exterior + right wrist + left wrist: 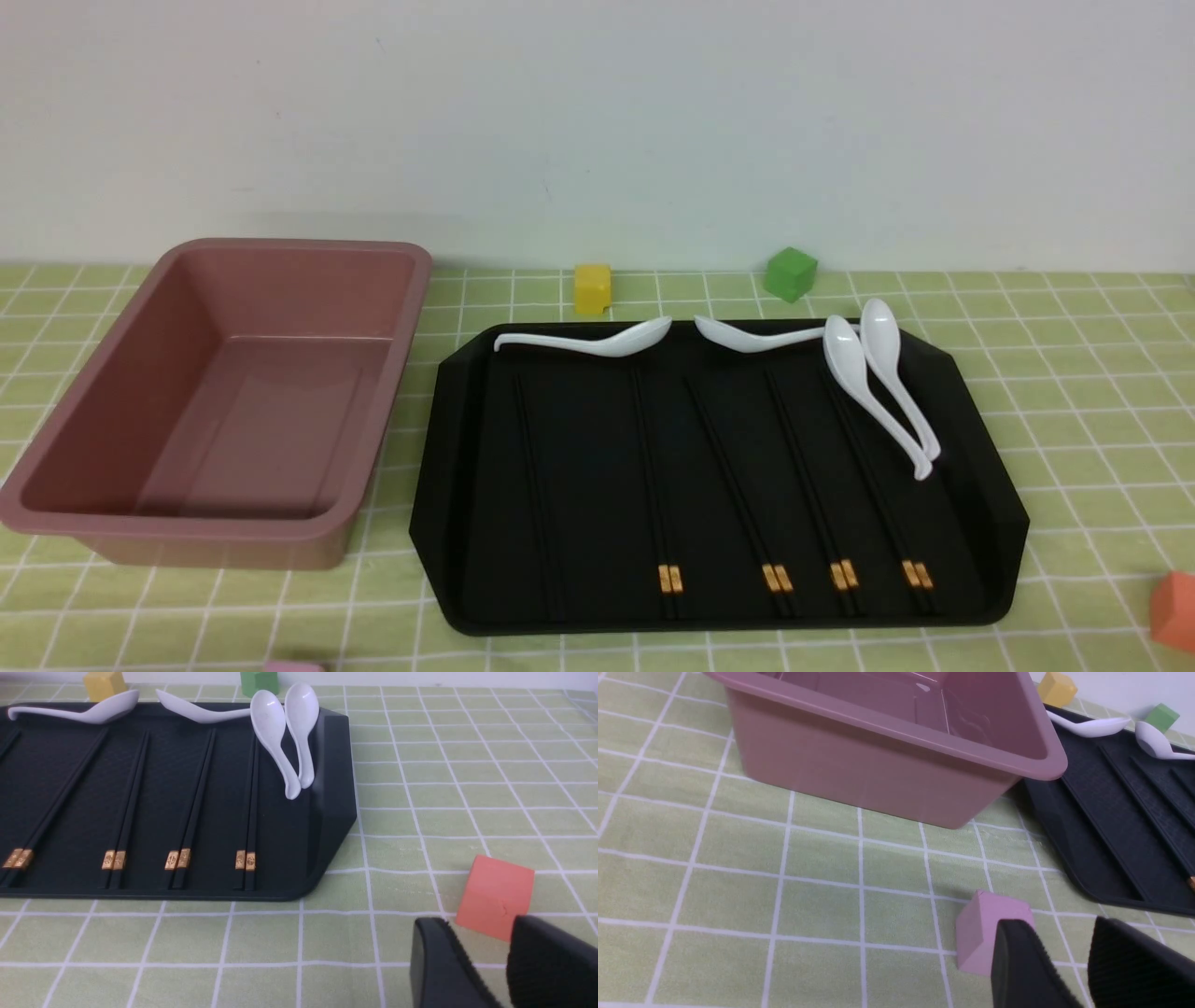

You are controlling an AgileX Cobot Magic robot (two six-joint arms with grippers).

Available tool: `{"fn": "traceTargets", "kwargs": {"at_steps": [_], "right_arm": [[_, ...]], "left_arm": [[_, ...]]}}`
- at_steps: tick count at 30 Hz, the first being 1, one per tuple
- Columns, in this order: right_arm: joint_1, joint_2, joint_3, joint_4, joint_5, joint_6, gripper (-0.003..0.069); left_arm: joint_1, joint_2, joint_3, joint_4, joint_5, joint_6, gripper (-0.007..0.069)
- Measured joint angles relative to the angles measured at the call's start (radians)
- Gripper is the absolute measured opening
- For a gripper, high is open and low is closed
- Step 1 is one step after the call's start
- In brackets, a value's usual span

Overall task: On green tablecloth take chopsticks from black tray and put them in box.
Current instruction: 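Reach over to the black tray and grasp a pair of chopsticks with the left gripper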

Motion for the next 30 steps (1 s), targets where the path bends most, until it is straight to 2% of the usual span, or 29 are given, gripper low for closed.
{"fn": "traceTargets", "kwargs": {"at_steps": [8,12,15,17,20,27,30], "right_arm": [[0.000,0.000,0.000,0.000,0.000,0.000,0.0240],[0.000,0.000,0.000,0.000,0.000,0.000,0.0240],[0.000,0.000,0.000,0.000,0.000,0.000,0.0240],[0.000,0.000,0.000,0.000,0.000,0.000,0.0240],[0.000,0.000,0.000,0.000,0.000,0.000,0.0240],[0.000,0.000,0.000,0.000,0.000,0.000,0.0240],[0.000,0.000,0.000,0.000,0.000,0.000,0.0240]], "left_arm": [[0.000,0.000,0.000,0.011,-0.007,0.001,0.0238],[0.000,0.000,0.000,0.023,-0.067,-0.029,0.0238],[0.000,0.000,0.000,-0.153,-0.110,-0.201,0.0238],[0.000,0.000,0.000,-0.327,-0.121,-0.357,0.0238],[0.000,0.000,0.000,-0.492,-0.128,-0.493,0.0238],[0.000,0.000,0.000,-0.650,-0.140,-0.542,0.0223],[0.000,0.000,-0.017,-0.716,-0.160,-0.525,0.0167]]}}
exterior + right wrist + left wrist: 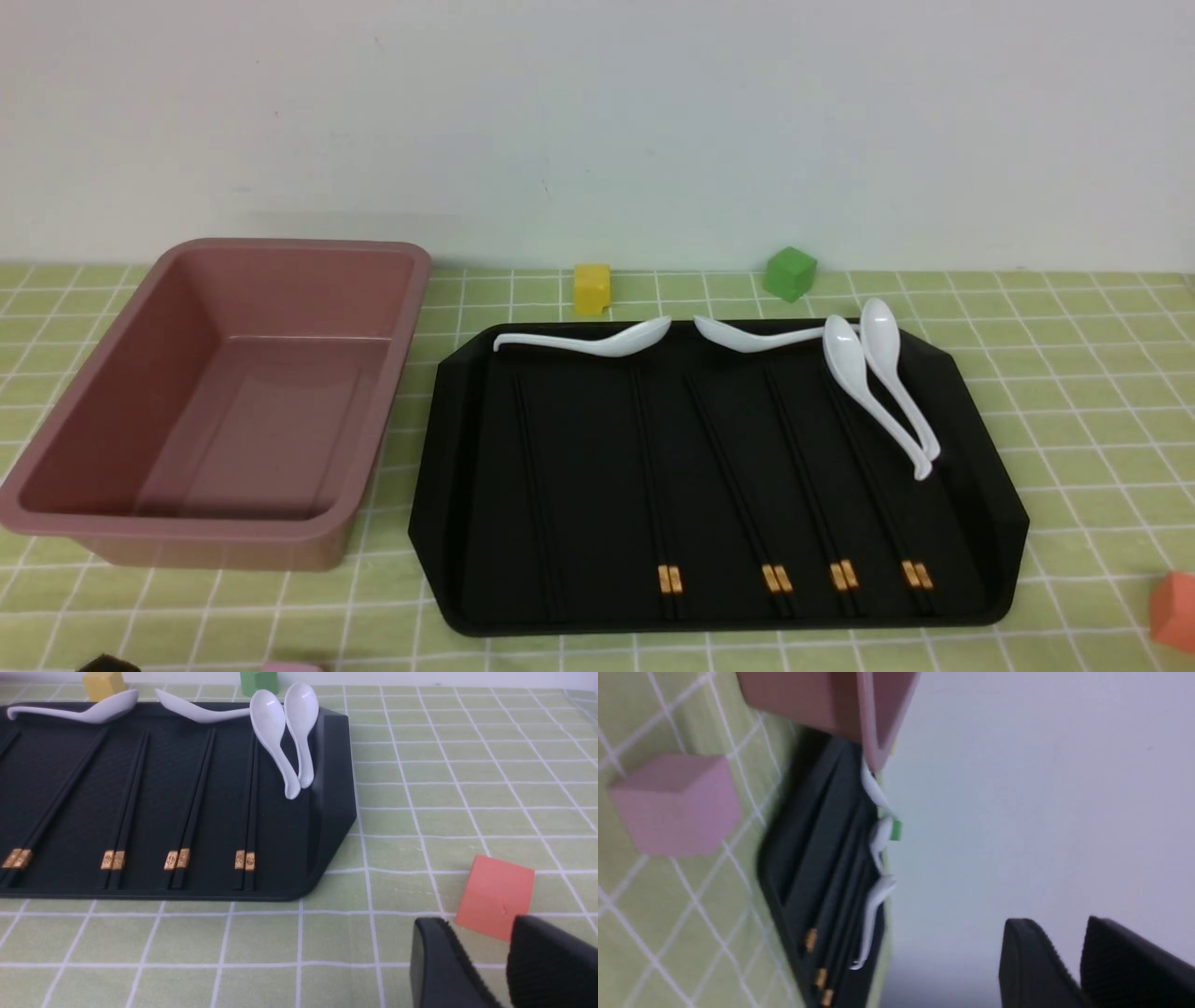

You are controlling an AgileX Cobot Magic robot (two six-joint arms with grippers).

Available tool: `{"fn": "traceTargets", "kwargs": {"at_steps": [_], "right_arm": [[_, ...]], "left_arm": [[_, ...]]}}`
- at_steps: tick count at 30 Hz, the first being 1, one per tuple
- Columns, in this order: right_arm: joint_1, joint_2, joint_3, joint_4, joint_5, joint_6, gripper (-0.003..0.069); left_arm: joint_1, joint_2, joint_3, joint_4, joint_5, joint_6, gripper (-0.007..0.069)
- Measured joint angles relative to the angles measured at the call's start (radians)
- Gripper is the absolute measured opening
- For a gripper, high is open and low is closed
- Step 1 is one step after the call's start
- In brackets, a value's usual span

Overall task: On green tablecloth take chopsticks from black tray and put them in box.
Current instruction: 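Reach over to the black tray and grasp a pair of chopsticks with the left gripper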

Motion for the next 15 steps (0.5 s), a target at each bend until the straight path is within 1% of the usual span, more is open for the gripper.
{"fn": "traceTargets", "kwargs": {"at_steps": [2,3,5,7,8,11,12,13,15], "right_arm": [[0.000,0.000,0.000,0.000,0.000,0.000,0.0240],[0.000,0.000,0.000,0.000,0.000,0.000,0.0240],[0.000,0.000,0.000,0.000,0.000,0.000,0.0240],[0.000,0.000,0.000,0.000,0.000,0.000,0.0240],[0.000,0.000,0.000,0.000,0.000,0.000,0.0240],[0.000,0.000,0.000,-0.001,0.000,0.000,0.0240],[0.000,0.000,0.000,-0.001,0.000,0.000,0.0240],[0.000,0.000,0.000,-0.001,0.000,0.000,0.0240],[0.000,0.000,0.000,-0.001,0.000,0.000,0.0240]], "left_arm": [[0.000,0.000,-0.042,-0.010,-0.013,0.038,0.0126],[0.000,0.000,-0.093,-0.014,-0.025,0.079,0.0087],[0.000,0.013,-0.178,-0.018,-0.029,0.135,0.0038],[0.000,0.081,-0.261,0.001,0.001,0.204,-0.0006],[0.000,0.132,-0.291,0.022,0.040,0.241,-0.0013],[0.000,0.321,-0.376,0.137,0.255,0.301,-0.0013],[0.000,0.416,-0.405,0.177,0.373,0.305,-0.0013],[0.000,0.432,-0.411,0.192,0.393,0.305,-0.0013],[0.000,0.625,-0.487,0.268,0.598,0.311,-0.0013]]}}
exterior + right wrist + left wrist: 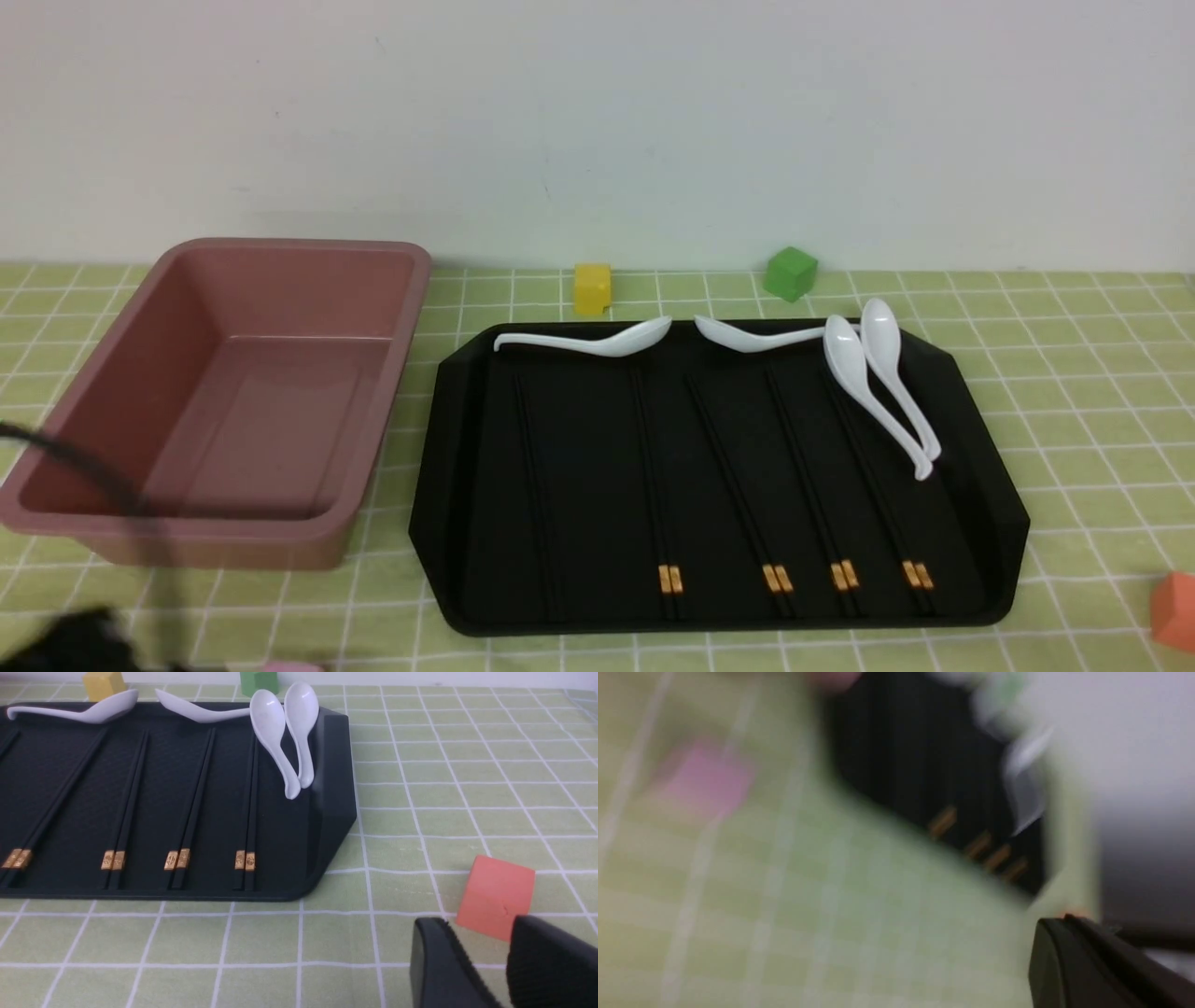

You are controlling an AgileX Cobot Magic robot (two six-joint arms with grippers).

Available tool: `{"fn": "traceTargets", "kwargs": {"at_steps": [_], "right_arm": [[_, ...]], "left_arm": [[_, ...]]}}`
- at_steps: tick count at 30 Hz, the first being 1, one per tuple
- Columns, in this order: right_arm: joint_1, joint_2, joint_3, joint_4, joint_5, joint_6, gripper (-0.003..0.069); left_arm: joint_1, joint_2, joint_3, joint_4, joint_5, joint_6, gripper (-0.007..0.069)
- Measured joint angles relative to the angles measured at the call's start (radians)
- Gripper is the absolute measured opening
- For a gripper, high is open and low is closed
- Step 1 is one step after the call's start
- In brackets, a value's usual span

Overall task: On green tablecloth take chopsticks from black tray and put them in box.
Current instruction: 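Reach over to the black tray and grasp a pair of chopsticks with the left gripper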

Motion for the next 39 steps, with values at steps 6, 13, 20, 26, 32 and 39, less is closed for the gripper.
{"fn": "traceTargets", "kwargs": {"at_steps": [6,13,20,26,32,39], "right_arm": [[0.000,0.000,0.000,0.000,0.000,0.000,0.0240],[0.000,0.000,0.000,0.000,0.000,0.000,0.0240],[0.000,0.000,0.000,0.000,0.000,0.000,0.0240],[0.000,0.000,0.000,0.000,0.000,0.000,0.0240],[0.000,0.000,0.000,0.000,0.000,0.000,0.0240],[0.000,0.000,0.000,0.000,0.000,0.000,0.0240]], "left_arm": [[0.000,0.347,-0.246,0.050,0.228,0.080,-0.0013],[-0.016,0.593,-0.533,0.115,0.362,0.058,-0.0013],[-0.255,0.782,-0.669,0.341,0.357,-0.139,-0.0008],[-0.426,0.985,-0.766,0.452,0.285,-0.314,0.0077],[-0.496,1.204,-0.910,0.516,0.246,-0.409,0.0233],[-0.499,1.327,-1.011,0.579,0.195,-0.419,0.0290]]}}
